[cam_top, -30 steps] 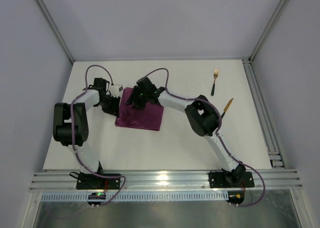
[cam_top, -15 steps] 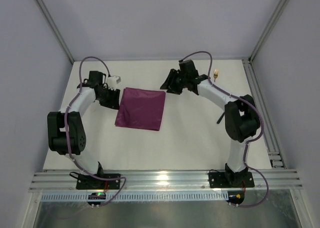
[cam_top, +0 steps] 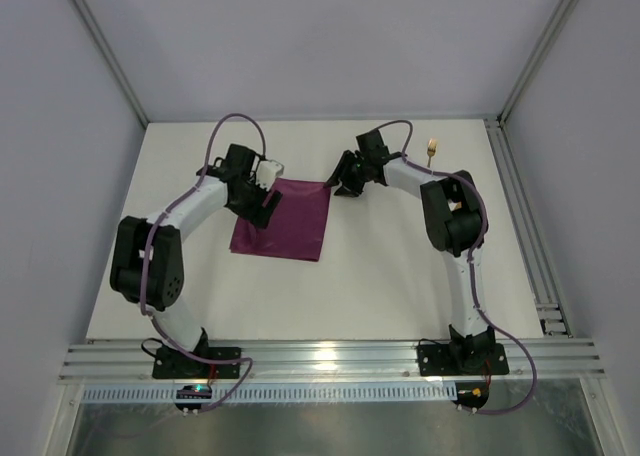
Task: Fold the napkin into a case and place the utensils inside
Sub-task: Rotate the square-folded napkin at the center of the board.
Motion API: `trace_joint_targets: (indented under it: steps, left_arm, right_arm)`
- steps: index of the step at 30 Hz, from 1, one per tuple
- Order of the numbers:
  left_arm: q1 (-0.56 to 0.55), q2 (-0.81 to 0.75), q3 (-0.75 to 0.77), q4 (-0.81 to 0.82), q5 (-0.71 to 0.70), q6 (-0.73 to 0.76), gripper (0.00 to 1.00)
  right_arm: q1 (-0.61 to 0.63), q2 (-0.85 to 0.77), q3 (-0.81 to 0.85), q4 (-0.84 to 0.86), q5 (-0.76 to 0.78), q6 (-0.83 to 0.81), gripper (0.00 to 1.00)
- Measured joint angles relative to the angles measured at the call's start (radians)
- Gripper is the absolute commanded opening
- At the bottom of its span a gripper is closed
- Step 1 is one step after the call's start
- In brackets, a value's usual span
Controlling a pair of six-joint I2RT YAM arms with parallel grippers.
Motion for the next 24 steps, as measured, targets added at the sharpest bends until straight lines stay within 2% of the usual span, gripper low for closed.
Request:
trace_joint_targets:
  steps: [8, 12, 13, 18, 20, 23, 24]
  left_arm:
    - [-0.004, 0.064, -0.059, 0.038, -0.109, 0.005, 0.63]
    - [-0.004, 0.09, -0.067, 0.043, -0.126, 0.004, 0.43]
    - [-0.004, 0.092, -0.068, 0.046, -0.132, 0.004, 0.41]
    - [-0.002, 0.086, -0.084, 0.06, -0.144, 0.008, 0.4]
    - [0.003, 0.077, -0.1, 0.06, -0.146, 0.008, 0.4]
    - [0.027, 0.063, -0.119, 0.058, -0.14, 0.011, 0.33]
    - [0.042, 0.061, -0.119, 0.058, -0.135, 0.011, 0.28]
  right_arm:
    - [0.002, 0.016, 0.0, 0.022, -0.011, 0.034, 0.39]
    - [0.002, 0.018, -0.003, 0.029, -0.012, 0.043, 0.33]
    - [0.002, 0.018, -0.005, 0.033, -0.012, 0.045, 0.32]
    - [0.002, 0.018, -0.027, 0.062, -0.021, 0.062, 0.31]
    - [0.002, 0.018, -0.03, 0.07, -0.024, 0.066, 0.27]
    - [0.002, 0.019, -0.034, 0.074, -0.026, 0.069, 0.19]
    - [0.002, 0.019, -0.035, 0.077, -0.026, 0.07, 0.17]
